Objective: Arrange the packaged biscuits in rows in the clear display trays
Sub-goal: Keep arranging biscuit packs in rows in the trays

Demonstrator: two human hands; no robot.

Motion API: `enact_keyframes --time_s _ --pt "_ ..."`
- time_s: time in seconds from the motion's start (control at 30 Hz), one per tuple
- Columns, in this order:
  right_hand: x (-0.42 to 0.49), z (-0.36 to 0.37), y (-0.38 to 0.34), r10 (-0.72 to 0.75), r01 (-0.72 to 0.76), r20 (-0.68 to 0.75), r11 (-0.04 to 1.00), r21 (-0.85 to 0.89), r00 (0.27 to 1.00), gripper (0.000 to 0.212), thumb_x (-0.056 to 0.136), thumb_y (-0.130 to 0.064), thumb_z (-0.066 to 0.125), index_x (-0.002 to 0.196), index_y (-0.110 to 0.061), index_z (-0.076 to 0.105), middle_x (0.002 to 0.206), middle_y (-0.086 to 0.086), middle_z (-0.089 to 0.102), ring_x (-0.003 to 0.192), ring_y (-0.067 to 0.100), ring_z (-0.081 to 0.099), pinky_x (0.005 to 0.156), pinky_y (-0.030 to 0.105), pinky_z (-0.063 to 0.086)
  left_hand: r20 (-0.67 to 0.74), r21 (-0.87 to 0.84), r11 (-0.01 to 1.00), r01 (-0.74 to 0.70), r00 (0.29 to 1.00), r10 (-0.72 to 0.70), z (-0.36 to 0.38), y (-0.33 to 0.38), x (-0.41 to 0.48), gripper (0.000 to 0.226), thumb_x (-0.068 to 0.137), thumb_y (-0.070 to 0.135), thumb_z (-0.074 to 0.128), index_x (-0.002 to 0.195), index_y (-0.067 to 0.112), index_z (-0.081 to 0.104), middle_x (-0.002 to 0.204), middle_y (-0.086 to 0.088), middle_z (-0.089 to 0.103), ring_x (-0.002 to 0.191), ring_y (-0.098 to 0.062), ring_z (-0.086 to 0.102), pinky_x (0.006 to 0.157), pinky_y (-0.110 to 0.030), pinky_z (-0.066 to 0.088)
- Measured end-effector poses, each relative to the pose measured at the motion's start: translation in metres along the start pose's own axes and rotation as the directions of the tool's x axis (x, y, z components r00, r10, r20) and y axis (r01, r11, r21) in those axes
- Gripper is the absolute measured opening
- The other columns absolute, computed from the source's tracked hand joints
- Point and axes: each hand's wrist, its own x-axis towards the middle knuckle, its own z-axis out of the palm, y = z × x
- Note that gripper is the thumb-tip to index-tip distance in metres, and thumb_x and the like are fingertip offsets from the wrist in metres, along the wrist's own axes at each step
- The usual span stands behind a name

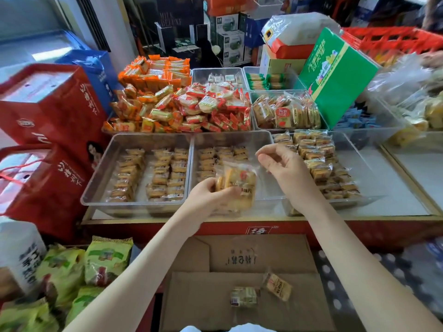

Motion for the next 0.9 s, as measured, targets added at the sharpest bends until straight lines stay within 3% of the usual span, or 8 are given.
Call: enact_keyframes --time_s 0.1,0.2,0.33,0.47,0.63,0.77,0.83,0.9 --pt "-0.003 0.008 0.009 0.173 -0.176 0.047 0.982 0.071 0.984 0.030 0.085 -0.047 0.065 0.107 -0.028 0.057 0.099 -0.001 0.065 0.089 0.012 0.062 0.080 0.030 0.051 -0.062 -0.426 0.898 0.111 0.987 -0.151 0.006 0.002 0.004 0.033 0.084 0.041 0.069 0.105 0.015 0.068 0.093 -0.002 0.077 0.088 -0.017 0.073 0.082 -0.029 0.053" --pt "-0.011 0.025 0.010 0.266 -0.319 0.219 0.911 0.260 0.939 0.033 0.082 -0.036 0.067 0.108 -0.018 0.057 0.087 0.006 0.068 0.075 0.018 0.061 0.066 0.031 0.050 -0.039 -0.588 0.799 0.130 0.981 -0.189 0.013 0.007 0.007 0.028 0.088 0.037 0.065 0.105 0.015 0.068 0.095 -0.005 0.077 0.087 -0.017 0.073 0.085 -0.030 0.054" --pt "-0.012 0.032 0.009 0.222 -0.258 0.139 0.895 0.364 0.965 0.013 0.091 -0.014 0.064 0.103 -0.016 0.058 0.080 0.000 0.068 0.067 0.009 0.058 0.058 0.023 0.047 -0.049 -0.605 0.789 0.112 0.983 -0.177 0.021 0.009 0.009 0.029 0.089 0.037 0.064 0.109 0.015 0.067 0.098 -0.005 0.076 0.093 -0.019 0.072 0.091 -0.031 0.052" --pt "-0.013 0.032 0.014 0.186 -0.225 0.132 0.872 0.435 0.974 0.021 0.091 0.002 0.059 0.103 -0.016 0.056 0.079 -0.002 0.066 0.074 0.007 0.059 0.062 0.018 0.046 -0.049 -0.648 0.757 0.081 0.988 -0.147 0.022 0.008 0.012 0.030 0.091 0.035 0.062 0.114 0.015 0.065 0.106 -0.007 0.075 0.099 -0.021 0.070 0.092 -0.030 0.053" --pt "-0.013 0.029 0.019 0.104 -0.168 0.151 0.837 0.521 0.983 0.028 0.089 0.008 0.057 0.102 -0.015 0.048 0.070 -0.006 0.060 0.077 0.008 0.059 0.070 0.021 0.050 -0.075 -0.702 0.711 0.043 0.988 -0.134 0.023 0.012 0.015 0.033 0.091 0.036 0.062 0.118 0.017 0.063 0.109 -0.007 0.074 0.098 -0.020 0.071 0.087 -0.029 0.054" --pt "-0.010 0.017 0.024 0.138 -0.261 0.285 0.849 0.459 0.949 0.023 0.092 0.004 0.054 0.108 -0.012 0.049 0.068 -0.006 0.059 0.071 0.010 0.056 0.072 0.023 0.047 -0.084 -0.642 0.765 0.056 0.986 -0.143 0.025 0.006 0.015 0.026 0.092 0.033 0.062 0.111 0.016 0.065 0.106 -0.007 0.075 0.098 -0.022 0.071 0.086 -0.030 0.055" --pt "-0.008 0.012 0.025 0.200 -0.299 0.306 0.898 0.323 0.931 0.017 0.097 -0.007 0.052 0.113 -0.013 0.052 0.074 -0.004 0.064 0.073 0.011 0.059 0.075 0.024 0.046 -0.157 -0.506 0.862 0.029 0.980 -0.125 0.023 0.002 0.016 0.032 0.090 0.034 0.066 0.115 0.014 0.065 0.104 -0.005 0.075 0.095 -0.019 0.072 0.079 -0.028 0.057" --pt "-0.005 0.013 0.021 0.206 -0.234 0.221 0.966 0.112 0.953 0.019 0.101 -0.022 0.049 0.119 -0.019 0.051 0.093 -0.008 0.066 0.082 -0.001 0.060 0.076 0.014 0.043 -0.274 -0.278 0.960 -0.008 0.959 -0.072 0.019 -0.001 0.020 0.042 0.085 0.037 0.072 0.118 0.014 0.060 0.105 -0.003 0.073 0.094 -0.015 0.070 0.078 -0.028 0.058"
